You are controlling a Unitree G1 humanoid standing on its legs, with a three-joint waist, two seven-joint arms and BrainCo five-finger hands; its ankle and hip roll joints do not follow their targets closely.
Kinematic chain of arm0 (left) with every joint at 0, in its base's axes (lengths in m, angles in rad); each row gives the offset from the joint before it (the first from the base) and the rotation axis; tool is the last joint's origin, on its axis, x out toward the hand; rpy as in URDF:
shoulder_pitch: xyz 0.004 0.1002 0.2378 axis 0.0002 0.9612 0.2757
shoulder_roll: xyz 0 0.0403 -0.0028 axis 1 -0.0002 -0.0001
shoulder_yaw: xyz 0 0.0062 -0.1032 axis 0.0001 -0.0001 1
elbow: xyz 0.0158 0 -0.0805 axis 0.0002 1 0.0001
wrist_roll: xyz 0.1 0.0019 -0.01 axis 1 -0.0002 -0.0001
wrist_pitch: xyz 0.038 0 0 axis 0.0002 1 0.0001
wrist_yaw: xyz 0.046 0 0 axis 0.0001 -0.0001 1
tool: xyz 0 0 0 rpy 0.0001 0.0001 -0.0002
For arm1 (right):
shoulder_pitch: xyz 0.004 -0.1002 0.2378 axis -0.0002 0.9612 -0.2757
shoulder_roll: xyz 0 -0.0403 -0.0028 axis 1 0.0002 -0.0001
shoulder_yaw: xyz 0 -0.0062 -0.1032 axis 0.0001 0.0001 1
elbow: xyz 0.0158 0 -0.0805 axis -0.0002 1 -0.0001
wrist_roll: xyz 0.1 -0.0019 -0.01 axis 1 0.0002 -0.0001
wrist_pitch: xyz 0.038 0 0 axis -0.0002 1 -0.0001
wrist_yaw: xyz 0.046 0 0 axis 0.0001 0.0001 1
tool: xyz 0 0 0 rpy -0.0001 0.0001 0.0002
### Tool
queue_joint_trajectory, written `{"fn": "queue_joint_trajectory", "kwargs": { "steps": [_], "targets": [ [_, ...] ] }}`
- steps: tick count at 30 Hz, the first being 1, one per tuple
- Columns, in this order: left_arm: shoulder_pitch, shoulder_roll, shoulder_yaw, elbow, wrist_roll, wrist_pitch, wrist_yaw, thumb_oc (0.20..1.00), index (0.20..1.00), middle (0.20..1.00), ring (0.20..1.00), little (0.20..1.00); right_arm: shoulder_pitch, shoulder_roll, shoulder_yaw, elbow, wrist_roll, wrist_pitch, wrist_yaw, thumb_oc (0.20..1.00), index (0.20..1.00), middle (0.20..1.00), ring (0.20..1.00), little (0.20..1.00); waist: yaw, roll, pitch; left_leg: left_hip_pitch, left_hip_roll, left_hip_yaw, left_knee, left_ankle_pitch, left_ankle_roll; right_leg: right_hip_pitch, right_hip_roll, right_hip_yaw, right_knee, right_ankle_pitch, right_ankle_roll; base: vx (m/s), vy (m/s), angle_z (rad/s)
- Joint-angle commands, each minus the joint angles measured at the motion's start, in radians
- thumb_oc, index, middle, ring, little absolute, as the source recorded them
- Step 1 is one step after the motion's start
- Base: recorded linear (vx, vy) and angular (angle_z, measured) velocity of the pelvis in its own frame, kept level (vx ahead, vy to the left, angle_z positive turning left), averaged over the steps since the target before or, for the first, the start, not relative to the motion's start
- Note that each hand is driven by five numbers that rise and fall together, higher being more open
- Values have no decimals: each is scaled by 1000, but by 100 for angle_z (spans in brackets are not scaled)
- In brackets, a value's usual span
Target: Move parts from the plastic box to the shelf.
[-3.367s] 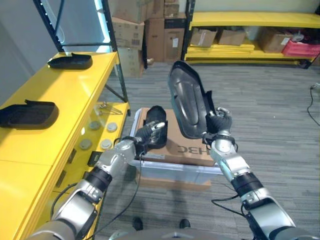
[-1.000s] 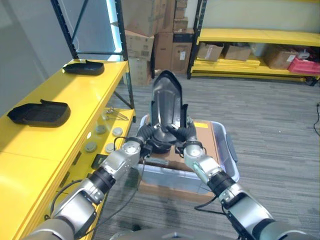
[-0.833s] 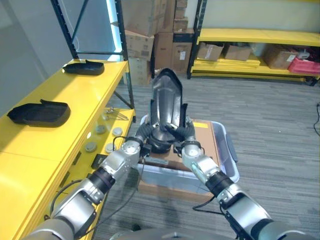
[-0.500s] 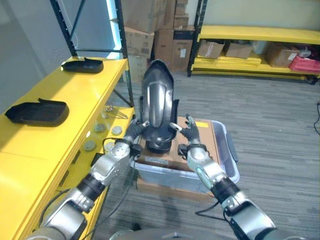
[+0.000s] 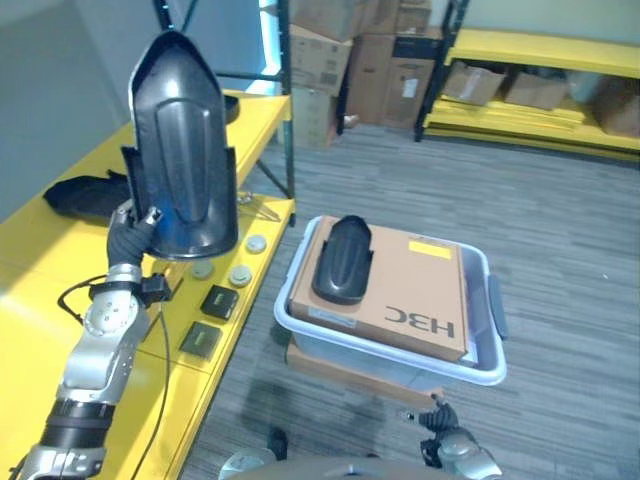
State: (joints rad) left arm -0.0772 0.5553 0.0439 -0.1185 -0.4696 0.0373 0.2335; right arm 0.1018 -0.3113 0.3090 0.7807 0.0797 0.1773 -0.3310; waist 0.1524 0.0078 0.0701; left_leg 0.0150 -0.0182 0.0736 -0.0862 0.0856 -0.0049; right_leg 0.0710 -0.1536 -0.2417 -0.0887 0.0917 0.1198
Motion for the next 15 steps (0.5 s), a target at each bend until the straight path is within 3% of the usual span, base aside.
{"fn": "queue_joint_trajectory", "kwargs": {
  "steps": [1,3,6,9,15],
  "targets": [
    [-57,48,45,-63,-27,-106,-17,200,200,200,200,200,-51,-9,-4,105,-10,-18,11,1000,1000,1000,1000,1000,22,31,-36,-3,-36,-87,-1,-88,23,-17,-2,-4,46,-71,54,-17,8,26],
    [-52,51,51,-69,-25,-113,-13,200,200,200,200,200,-46,5,-12,158,-14,-25,17,1000,1000,1000,1000,1000,22,32,-36,-5,-41,-105,-1,-87,25,-22,4,6,59,-80,51,-2,1,45],
    [-63,55,36,-57,-41,-135,-30,200,200,200,200,200,-17,22,-47,324,28,-89,43,1000,1000,1000,1000,1000,-3,37,-26,2,-59,-198,-1,-75,28,-32,75,101,114,-122,15,26,-30,76],
    [-59,55,40,-57,-31,-137,8,200,200,200,200,200,-25,23,-27,363,7,-97,69,1000,1000,1000,1000,1000,9,33,-18,-4,-62,-239,-1,-61,23,-35,98,102,127,-134,-5,-3,-80,179],
    [-4,35,88,-78,8,-145,52,200,200,200,200,200,-42,6,18,377,-82,-84,88,1000,1000,1000,1000,1000,45,17,-2,-21,-45,-238,-1,-39,-10,-7,120,56,90,-135,-21,-5,-78,39]
  ]
}}
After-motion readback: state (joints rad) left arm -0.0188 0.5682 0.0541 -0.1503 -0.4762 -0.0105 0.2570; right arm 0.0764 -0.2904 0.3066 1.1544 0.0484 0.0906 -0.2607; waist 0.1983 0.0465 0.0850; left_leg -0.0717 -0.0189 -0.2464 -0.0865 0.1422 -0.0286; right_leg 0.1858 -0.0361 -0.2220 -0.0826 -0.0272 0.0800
